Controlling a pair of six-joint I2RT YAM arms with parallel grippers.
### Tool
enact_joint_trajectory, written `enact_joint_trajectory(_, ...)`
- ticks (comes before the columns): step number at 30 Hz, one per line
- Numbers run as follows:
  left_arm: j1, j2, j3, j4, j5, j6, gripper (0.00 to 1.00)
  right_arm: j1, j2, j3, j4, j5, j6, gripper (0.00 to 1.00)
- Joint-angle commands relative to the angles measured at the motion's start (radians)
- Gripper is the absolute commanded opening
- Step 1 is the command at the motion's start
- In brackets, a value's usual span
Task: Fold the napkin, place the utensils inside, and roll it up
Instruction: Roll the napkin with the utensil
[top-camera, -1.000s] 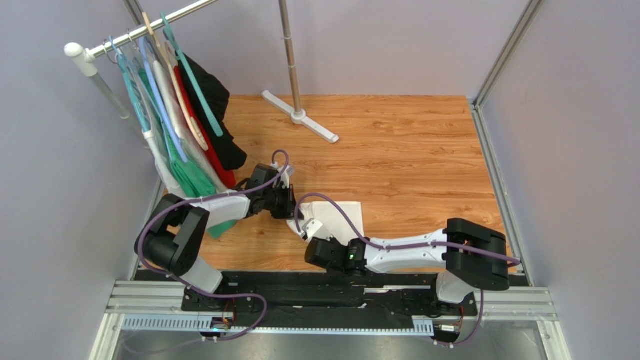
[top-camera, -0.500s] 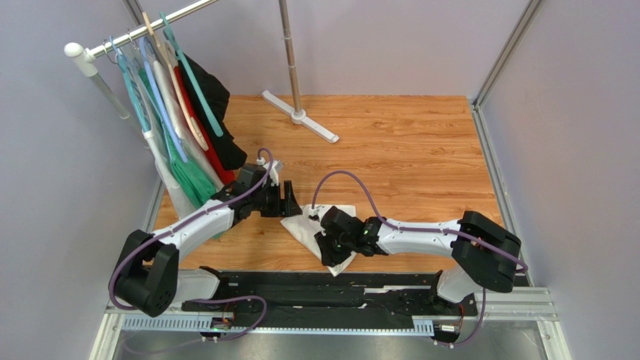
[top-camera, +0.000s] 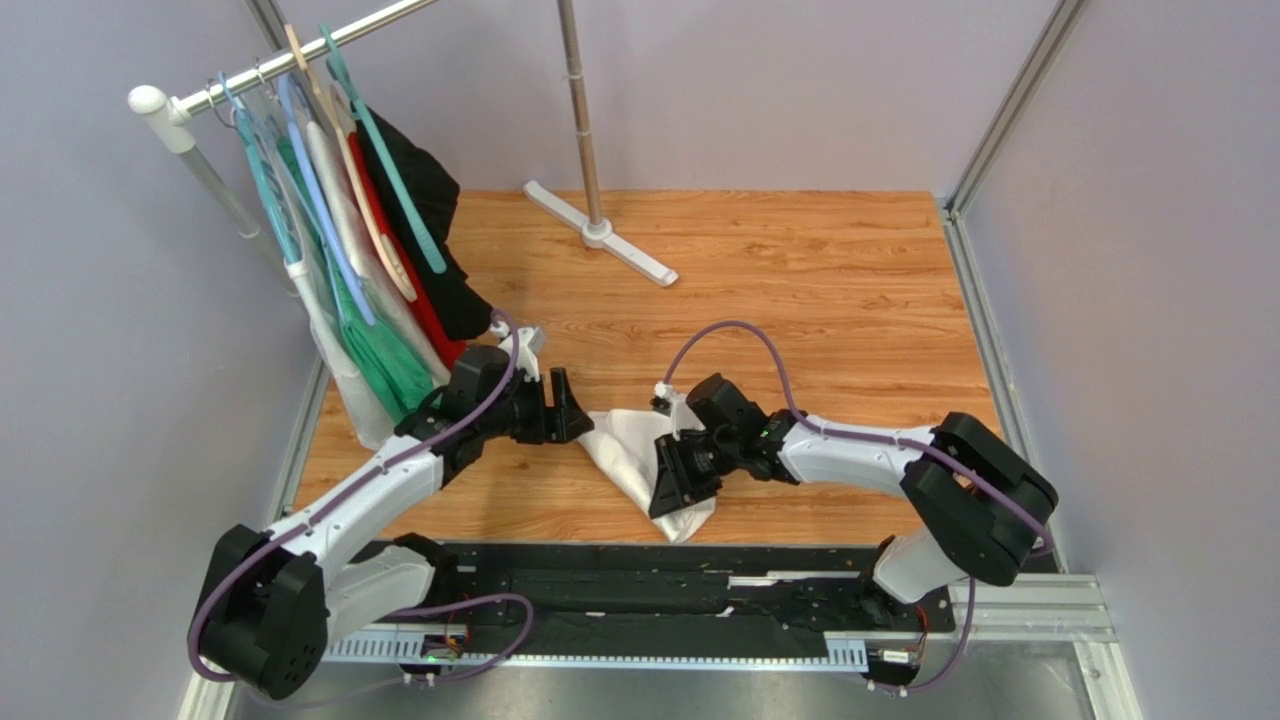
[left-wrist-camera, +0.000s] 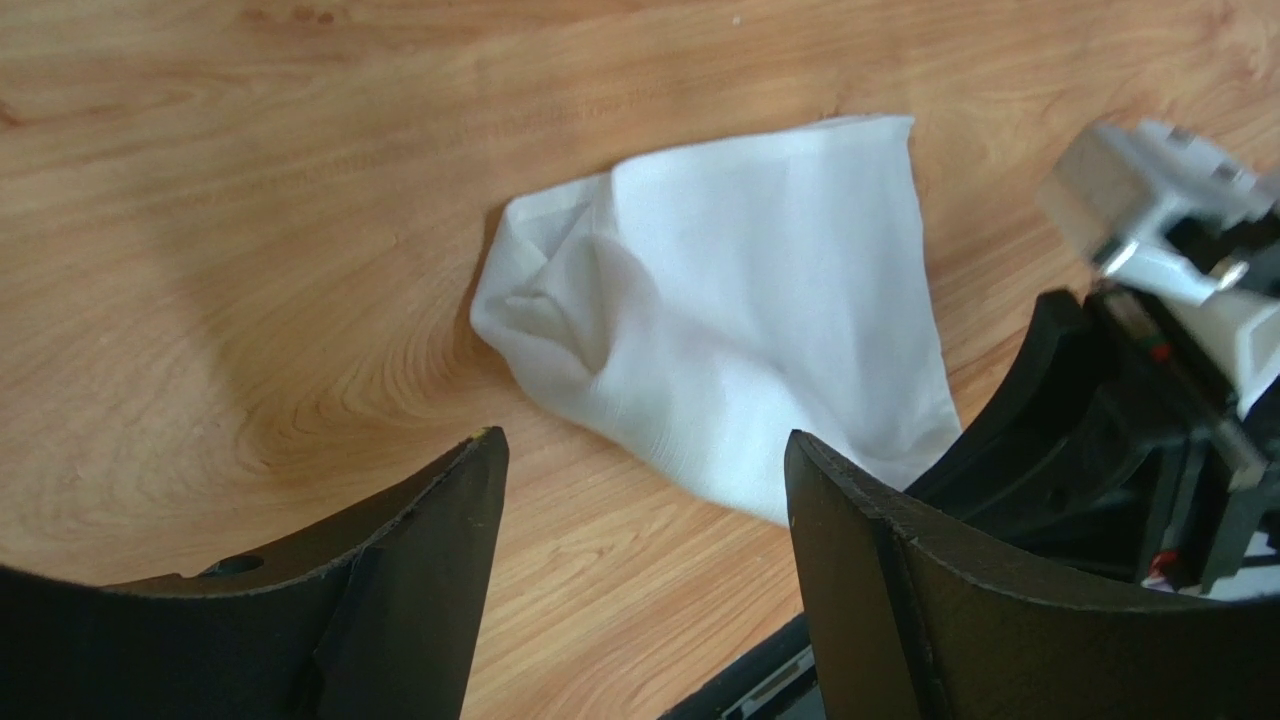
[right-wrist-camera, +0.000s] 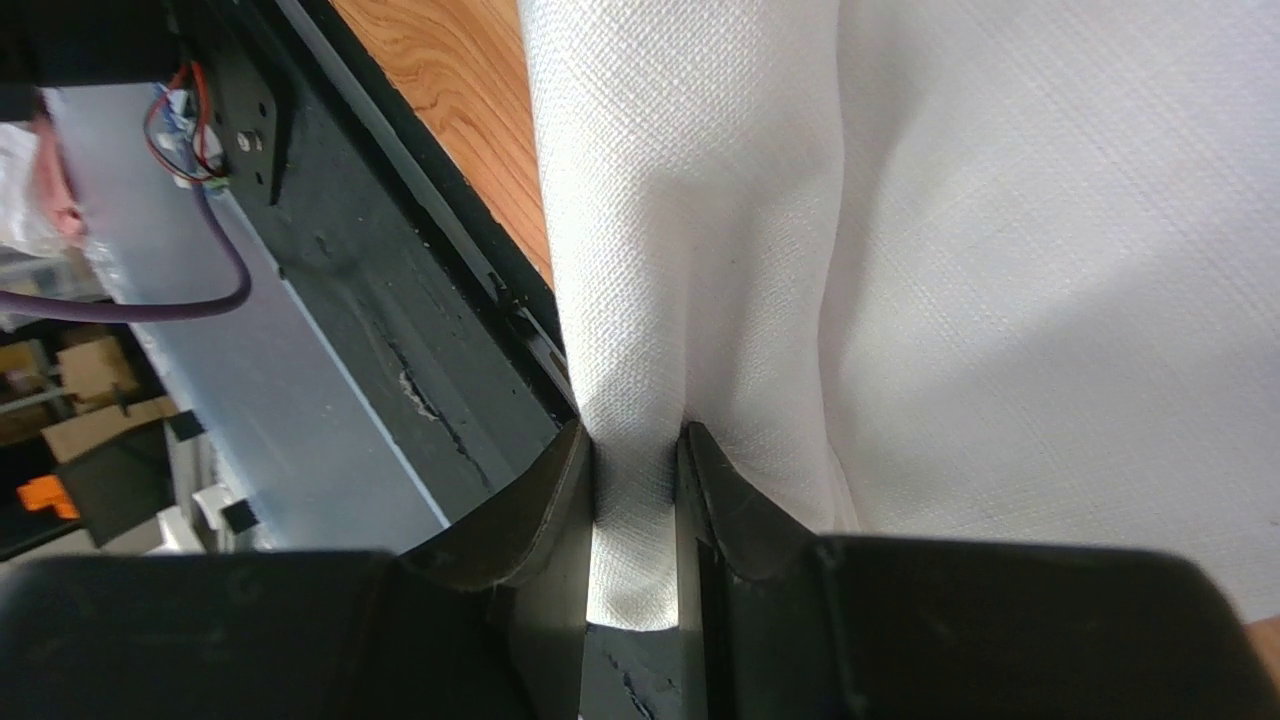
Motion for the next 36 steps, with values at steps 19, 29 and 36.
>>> enact_joint_trajectory(19, -0.026, 0.174, -0.141, 0.448, 0.08, -0.113, 0.75, -0.232, 0.134, -0.074, 0.212, -0.275, 0.052, 0.0)
enact_joint_trajectory(29, -0.026, 0.352, -0.155, 0.667, 0.108, -0.2, 0.8, -0.234, 0.174, -0.039, 0.164, -0.263, 0.01, 0.0)
enact_joint_trajectory(36, -0.026, 0.419, -0.169, 0.724, 0.071, -0.231, 0.82, -0.234, 0.18, -0.033, 0.156, -0.258, 0.0, 0.0)
